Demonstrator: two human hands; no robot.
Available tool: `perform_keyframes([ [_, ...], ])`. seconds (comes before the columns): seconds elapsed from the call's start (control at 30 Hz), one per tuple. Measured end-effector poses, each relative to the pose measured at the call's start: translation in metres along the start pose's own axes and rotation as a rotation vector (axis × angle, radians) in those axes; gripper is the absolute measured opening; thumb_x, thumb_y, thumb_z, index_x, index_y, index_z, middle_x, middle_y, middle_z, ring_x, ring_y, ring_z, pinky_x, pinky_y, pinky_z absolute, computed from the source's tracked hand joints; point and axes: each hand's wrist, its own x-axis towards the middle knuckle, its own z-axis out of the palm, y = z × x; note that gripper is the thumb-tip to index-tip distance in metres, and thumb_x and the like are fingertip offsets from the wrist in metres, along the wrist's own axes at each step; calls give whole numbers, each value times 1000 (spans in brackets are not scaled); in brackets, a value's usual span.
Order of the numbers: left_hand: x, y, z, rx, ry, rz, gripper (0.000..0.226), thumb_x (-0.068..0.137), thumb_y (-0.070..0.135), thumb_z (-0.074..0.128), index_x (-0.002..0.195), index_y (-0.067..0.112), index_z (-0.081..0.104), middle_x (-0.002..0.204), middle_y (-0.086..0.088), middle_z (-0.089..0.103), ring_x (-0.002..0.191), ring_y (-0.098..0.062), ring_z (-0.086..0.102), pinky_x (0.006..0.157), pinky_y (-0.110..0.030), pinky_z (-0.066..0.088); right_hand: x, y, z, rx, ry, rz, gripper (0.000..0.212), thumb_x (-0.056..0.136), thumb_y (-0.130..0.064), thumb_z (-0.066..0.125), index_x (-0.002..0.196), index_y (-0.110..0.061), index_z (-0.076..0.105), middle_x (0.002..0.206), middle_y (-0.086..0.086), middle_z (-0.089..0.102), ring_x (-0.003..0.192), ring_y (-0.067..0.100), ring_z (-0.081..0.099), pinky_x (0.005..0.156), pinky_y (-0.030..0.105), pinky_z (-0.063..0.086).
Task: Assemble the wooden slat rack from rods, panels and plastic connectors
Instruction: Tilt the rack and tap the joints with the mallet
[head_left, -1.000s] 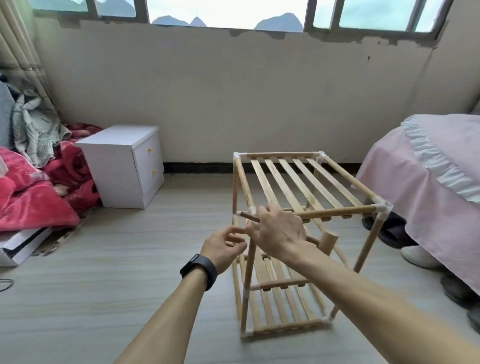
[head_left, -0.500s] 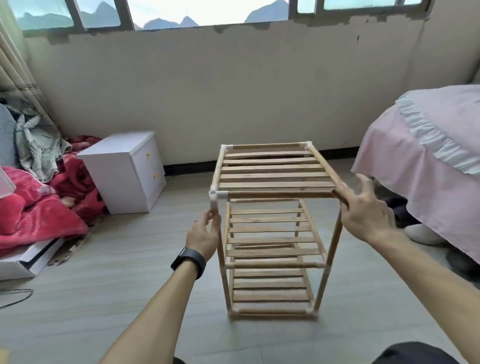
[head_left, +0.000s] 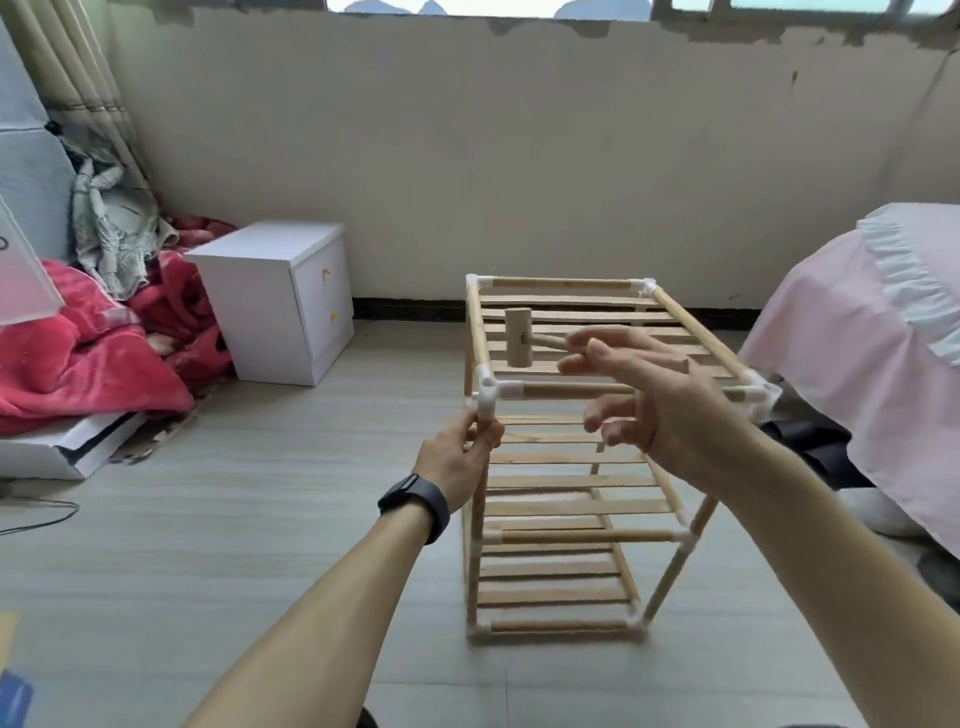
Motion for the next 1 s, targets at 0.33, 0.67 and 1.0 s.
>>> perform_keyframes([
  [0.33, 5, -7, 1, -21, -18, 15, 10, 97, 56, 49, 95, 47, 54, 94, 11, 71, 93, -10, 68, 85, -40, 57, -8, 41, 18, -636, 175, -75, 25, 107, -18, 46, 132, -19, 49, 93, 8, 67, 57, 6, 54, 52, 24, 46],
  [0.67, 7, -10, 2, -17, -19, 1, 19, 97, 56, 49, 105, 40, 56, 94, 10, 71, 92, -12, 67, 82, -41, 58, -13, 19, 26, -1101, 424, -639, 21, 107, -24, 47, 112, -12, 63, 59, -11, 51, 51, 16, 52, 41, 19, 37],
  [1.0, 7, -10, 2, -7, -24, 13, 14, 96, 59, 47, 100, 47, 54, 90, 14, 70, 89, -11, 66, 75, -33, 55, -17, 23, 22, -1184, 358, -586, 21, 107, -20, 47, 114, -9, 64, 64, -11, 53, 52, 15, 52, 43, 18, 39],
])
